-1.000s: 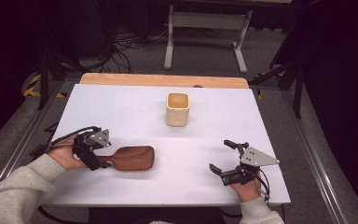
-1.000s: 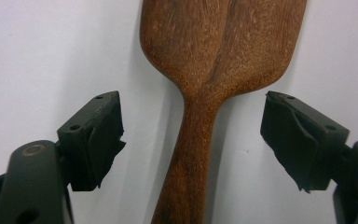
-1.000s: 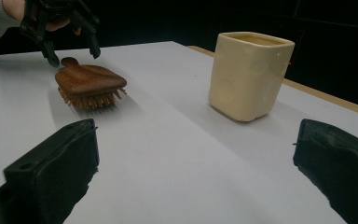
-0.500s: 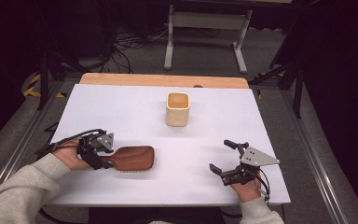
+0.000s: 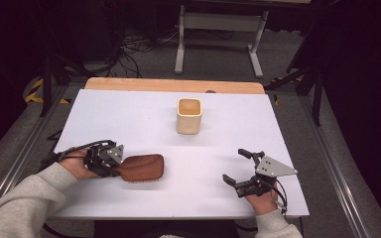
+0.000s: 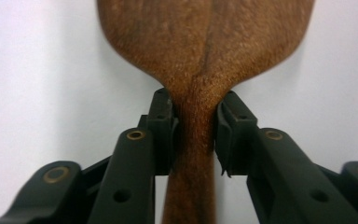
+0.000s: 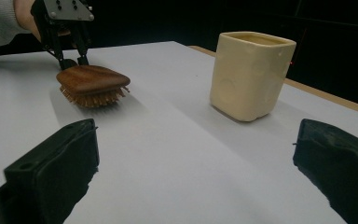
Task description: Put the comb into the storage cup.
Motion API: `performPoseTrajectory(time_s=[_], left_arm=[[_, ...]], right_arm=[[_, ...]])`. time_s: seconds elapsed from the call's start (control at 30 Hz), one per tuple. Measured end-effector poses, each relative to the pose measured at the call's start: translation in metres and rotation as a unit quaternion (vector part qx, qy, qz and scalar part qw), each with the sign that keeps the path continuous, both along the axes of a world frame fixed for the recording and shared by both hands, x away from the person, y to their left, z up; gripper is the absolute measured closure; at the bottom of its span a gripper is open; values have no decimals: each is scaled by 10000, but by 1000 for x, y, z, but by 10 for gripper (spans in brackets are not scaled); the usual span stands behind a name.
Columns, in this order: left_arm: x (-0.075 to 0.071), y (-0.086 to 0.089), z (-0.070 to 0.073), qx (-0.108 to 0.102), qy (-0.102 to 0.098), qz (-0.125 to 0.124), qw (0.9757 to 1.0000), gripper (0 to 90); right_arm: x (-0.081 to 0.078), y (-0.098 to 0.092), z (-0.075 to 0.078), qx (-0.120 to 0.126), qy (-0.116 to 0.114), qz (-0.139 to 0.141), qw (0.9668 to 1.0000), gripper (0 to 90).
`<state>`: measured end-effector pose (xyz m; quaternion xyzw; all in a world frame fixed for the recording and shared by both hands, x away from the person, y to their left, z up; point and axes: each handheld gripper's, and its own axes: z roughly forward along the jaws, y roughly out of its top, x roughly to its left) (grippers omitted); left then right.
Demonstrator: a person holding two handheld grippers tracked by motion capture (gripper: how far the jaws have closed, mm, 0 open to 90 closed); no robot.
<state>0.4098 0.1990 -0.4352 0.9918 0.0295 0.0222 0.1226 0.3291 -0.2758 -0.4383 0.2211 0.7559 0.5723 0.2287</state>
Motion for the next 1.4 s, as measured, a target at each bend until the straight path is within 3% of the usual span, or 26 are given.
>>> performPoseTrajectory(time_s=[0.37, 0.47, 0.63, 0.73, 0.83, 0.97, 1.0, 1.03, 1.17, 1.2, 1.23, 1.27, 1.33, 1.4], left_arm=[[-5, -1, 3, 48, -114, 31, 9999, 730], [-11, -3, 9, 20, -298, 82, 9995, 731], [-16, -3, 15, -126, -377, 193, 9990, 730], [-20, -2, 21, -278, -546, 285, 9977, 730], [-22, -1, 24, -428, -546, 357, 9970, 729], [-26, 1, 34, -811, -676, 522, 9930, 729], [-26, 1, 34, -811, -676, 522, 9930, 729], [-27, 3, 38, -1043, -702, 626, 9901, 729], [-31, 5, 44, -1515, -763, 708, 9830, 729], [-31, 5, 44, -1515, -763, 708, 9830, 729], [-32, 6, 46, -1676, -785, 757, 9798, 729], [-32, 6, 46, -1676, -785, 757, 9798, 729], [-34, 7, 48, -1823, -809, 842, 9763, 729], [-37, 7, 49, -2022, -898, 933, 9707, 728]], right_arm=[[0, 0, 0, -2, 10, 8, 10000, 8], [0, 0, 0, 21, 18, 5, 10000, 8], [0, 0, 0, 28, 22, 6, 10000, 8], [0, 0, 0, 38, 13, -1, 10000, 8], [0, 0, 0, 41, 19, -1, 10000, 8], [0, 0, 1, 30, -6, 4, 10000, 8], [0, 0, 1, 33, -7, 1, 10000, 8], [0, 0, 1, 48, -8, 5, 10000, 8], [0, 0, 1, 32, -9, 6, 10000, 8], [0, 0, 1, 36, -13, 5, 10000, 8], [0, 0, 1, 33, -8, 5, 10000, 8], [0, 0, 1, 33, -8, 5, 10000, 8], [0, 0, 1, 39, -15, 1, 10000, 8], [0, 1, 1, 37, -14, 2, 10000, 8]])
